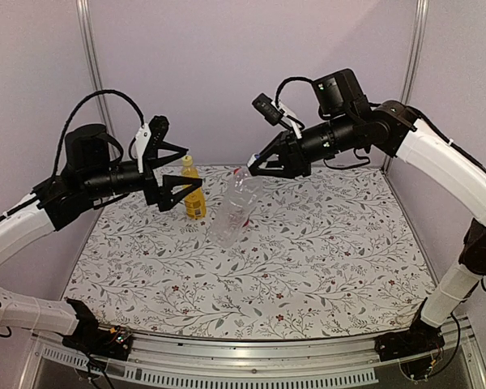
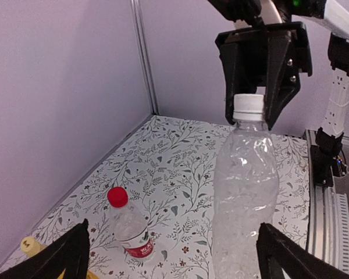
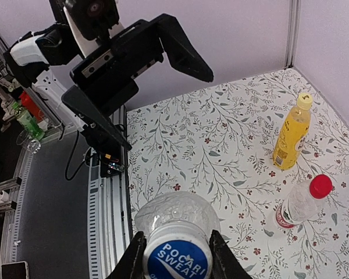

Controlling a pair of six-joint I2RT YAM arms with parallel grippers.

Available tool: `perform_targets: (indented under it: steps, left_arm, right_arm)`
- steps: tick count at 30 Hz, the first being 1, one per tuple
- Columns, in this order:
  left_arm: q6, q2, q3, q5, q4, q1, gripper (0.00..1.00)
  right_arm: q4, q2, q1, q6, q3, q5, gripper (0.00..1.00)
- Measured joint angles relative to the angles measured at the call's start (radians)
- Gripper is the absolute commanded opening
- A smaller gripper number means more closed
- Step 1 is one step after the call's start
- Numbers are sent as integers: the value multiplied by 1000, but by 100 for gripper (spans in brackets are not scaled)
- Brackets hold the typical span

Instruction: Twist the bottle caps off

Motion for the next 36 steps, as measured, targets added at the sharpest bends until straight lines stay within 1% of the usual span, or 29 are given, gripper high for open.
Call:
perform_targets:
  steps: [6, 11, 13, 17, 21, 24, 26, 27, 28, 29, 31, 32, 33, 36]
  left_arm:
    - [32, 33, 15, 92, -51, -66, 100]
    - [44, 51, 17, 141, -83, -103, 100]
    - [46, 58, 17, 150, -88, -114, 98]
    - [43, 86, 22, 153, -94, -128, 87]
    - [37, 131, 50, 148, -114, -132, 72]
    - [29, 148, 58, 141, -119, -132, 66]
    - [24, 151, 58, 137, -119, -133, 61]
    - [23, 151, 58, 133, -120, -133, 58]
    - [21, 151, 58, 130, -120, -133, 55]
    - [23, 151, 58, 127, -119, -134, 54]
    - [23, 151, 58, 114, -118, -135, 54]
    - [23, 151, 58, 102, -117, -136, 53]
    - [20, 151, 57, 90, -112, -137, 52]
    - [3, 145, 34, 35, -71, -139, 50]
  right_arm:
    - [79, 12, 0, 33, 24, -95, 0]
    - [142, 23, 0, 68, 27, -132, 0]
    - [159, 30, 0, 79, 27, -135, 0]
    - [191, 38, 0, 98, 27, -143, 0]
    - [201, 41, 0, 113, 27, -154, 0]
    - [204, 43, 0, 117, 27, -156, 0]
    - [203, 43, 0, 117, 27, -154, 0]
    - [204, 44, 0, 117, 27, -154, 6]
    - [205, 44, 0, 117, 27, -153, 16]
    - [205, 44, 0, 117, 27, -150, 27]
    - [206, 44, 0, 117, 27, -142, 53]
    - [210, 44, 0, 117, 26, -133, 60]
    - [215, 44, 1, 124, 23, -124, 66]
    - [253, 43, 1, 150, 6, -68, 79]
